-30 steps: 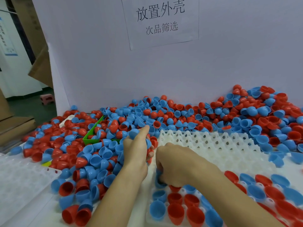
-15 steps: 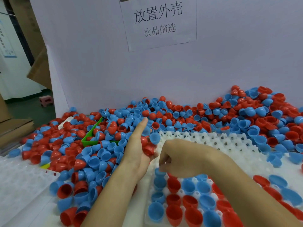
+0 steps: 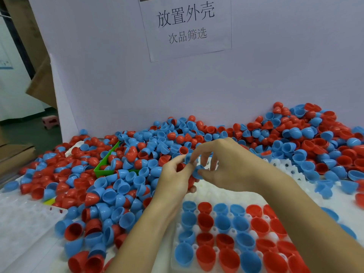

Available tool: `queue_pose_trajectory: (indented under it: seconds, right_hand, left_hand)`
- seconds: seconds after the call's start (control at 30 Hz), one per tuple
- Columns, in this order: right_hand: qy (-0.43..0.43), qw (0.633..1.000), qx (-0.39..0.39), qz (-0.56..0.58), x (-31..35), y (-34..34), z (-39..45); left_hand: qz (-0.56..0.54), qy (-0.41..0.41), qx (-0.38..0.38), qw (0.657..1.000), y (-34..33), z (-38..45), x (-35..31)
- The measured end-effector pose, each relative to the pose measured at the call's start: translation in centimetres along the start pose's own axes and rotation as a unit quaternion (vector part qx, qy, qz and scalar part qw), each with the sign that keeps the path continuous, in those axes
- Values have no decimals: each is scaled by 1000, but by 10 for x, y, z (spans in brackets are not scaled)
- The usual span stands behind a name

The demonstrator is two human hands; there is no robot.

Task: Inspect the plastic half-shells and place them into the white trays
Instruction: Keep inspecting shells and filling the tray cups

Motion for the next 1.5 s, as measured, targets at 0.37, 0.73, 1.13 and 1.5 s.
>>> queue_pose_trajectory:
  seconds: [0.37,0.73,1.13,1.5]
  right_hand:
    - [-31,999,-18,-13,-12,-3,5]
    - [-124,988,-70,-51,-90,57,-19]
    - [-282,956,-40,-72,-211,67,-91]
    - [-314,940,65,-120,-218,41,-95]
  left_hand:
    - [22,-61,-24,998,6,3,-3]
    - [-27,-44,-24,998,0,3,1]
    - [-3,-19,-7,1000,-9,-1,9]
    - [-34,-5,9,999,-13,-5,2]
Point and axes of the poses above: each hand's wrist, its own z-axis towards the middle knuckle, its own y-axis out of the back of the hand, x = y × z, the point moved 9 cm from there along z, towards the middle knuckle, and after that the axes turned 11 degrees about -y, right-handed, at the moved point
